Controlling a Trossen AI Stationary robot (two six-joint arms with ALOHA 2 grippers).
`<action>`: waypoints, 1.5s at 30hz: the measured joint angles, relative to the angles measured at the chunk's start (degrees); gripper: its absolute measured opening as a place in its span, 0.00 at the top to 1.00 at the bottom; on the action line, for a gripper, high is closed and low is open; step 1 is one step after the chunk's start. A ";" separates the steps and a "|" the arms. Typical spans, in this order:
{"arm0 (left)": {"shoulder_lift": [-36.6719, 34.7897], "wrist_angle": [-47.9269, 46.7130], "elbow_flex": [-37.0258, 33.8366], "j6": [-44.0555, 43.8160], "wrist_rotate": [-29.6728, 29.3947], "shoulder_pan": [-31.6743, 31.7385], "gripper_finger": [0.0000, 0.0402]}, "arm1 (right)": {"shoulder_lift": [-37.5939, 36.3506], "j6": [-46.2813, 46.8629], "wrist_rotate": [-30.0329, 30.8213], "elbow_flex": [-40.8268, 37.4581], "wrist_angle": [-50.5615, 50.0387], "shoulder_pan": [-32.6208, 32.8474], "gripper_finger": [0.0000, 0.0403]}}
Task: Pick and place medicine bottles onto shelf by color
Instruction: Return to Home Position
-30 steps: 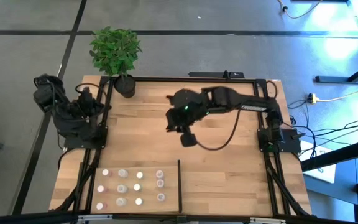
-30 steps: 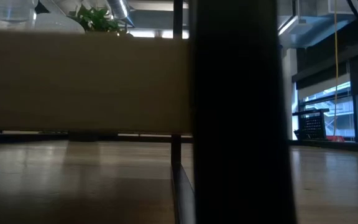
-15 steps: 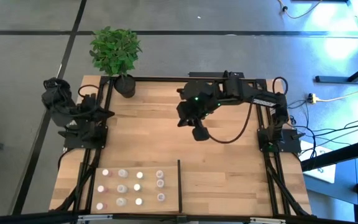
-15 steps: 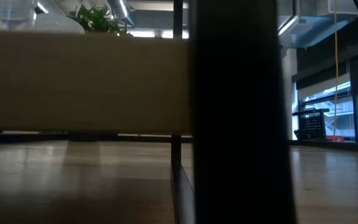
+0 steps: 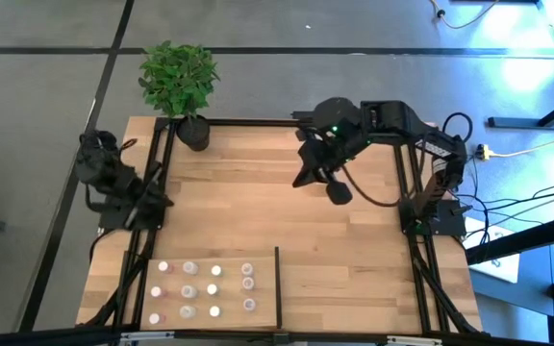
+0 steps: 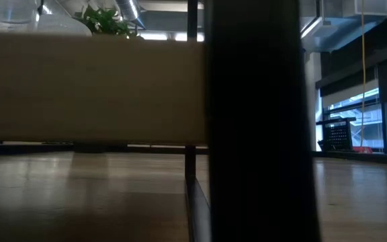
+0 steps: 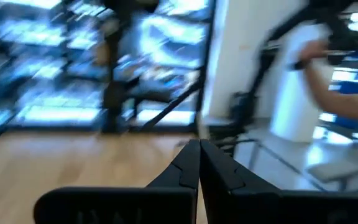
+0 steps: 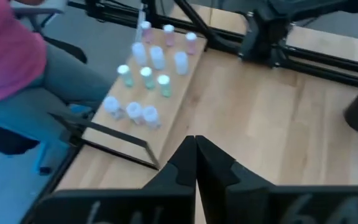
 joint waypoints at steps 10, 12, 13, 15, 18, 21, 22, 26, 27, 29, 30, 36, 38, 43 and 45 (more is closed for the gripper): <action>-0.10 6.87 -9.06 4.05 6.36 0.00 1.00 | -0.71 1.23 -4.31 -0.09 -2.29 -3.22 0.99; -0.10 9.08 -11.42 4.10 6.33 0.02 1.00 | -1.22 1.58 -4.39 -0.09 -4.68 -3.66 0.99; -0.10 10.15 -12.45 4.11 6.33 0.00 0.99 | -1.55 1.56 -4.37 -0.11 -6.34 -3.83 1.00; -0.10 12.11 -14.46 4.31 6.13 0.00 0.99 | -2.48 1.35 -4.35 -0.11 -8.21 -3.85 0.99; -0.08 14.08 -16.98 4.26 5.04 0.00 1.00 | -4.05 0.42 -4.35 -0.11 -9.97 -3.85 0.99; -0.10 16.83 -18.65 4.12 3.49 0.01 0.99 | -6.11 -0.32 -4.48 -0.84 -11.45 -3.78 0.99; -0.08 17.39 -19.08 4.12 3.25 0.00 0.99 | -7.37 -0.35 -4.75 -2.35 -11.07 -3.63 0.99; -0.10 18.06 -19.22 3.82 3.11 0.00 1.00 | -15.69 0.03 -5.90 -17.46 -3.29 -3.45 0.99; -0.08 18.10 -19.22 3.68 3.11 0.00 1.00 | -18.73 0.79 -5.90 -23.09 0.68 -3.45 0.99; -0.10 18.62 -19.22 3.58 3.10 0.00 0.99 | -25.00 2.65 -5.79 -34.09 10.51 -3.45 0.99; -0.10 18.60 -19.22 3.57 3.11 0.00 0.99 | -28.15 3.21 -5.78 -39.07 14.91 -3.47 0.99; -0.10 18.47 -19.22 4.27 3.11 0.00 0.99 | -44.56 8.56 -5.32 -63.51 35.72 -3.45 0.99; -0.10 18.16 -19.22 4.47 3.11 0.00 0.99 | -48.80 10.31 -5.33 -70.36 42.63 -3.45 0.99; -0.10 17.26 -19.56 5.88 3.07 0.02 0.99 | -56.52 11.45 -5.33 -84.61 54.45 -3.45 0.99; -0.10 17.41 -20.14 5.93 3.05 0.02 0.99 | -58.94 12.32 -5.34 -89.08 58.31 -3.45 0.99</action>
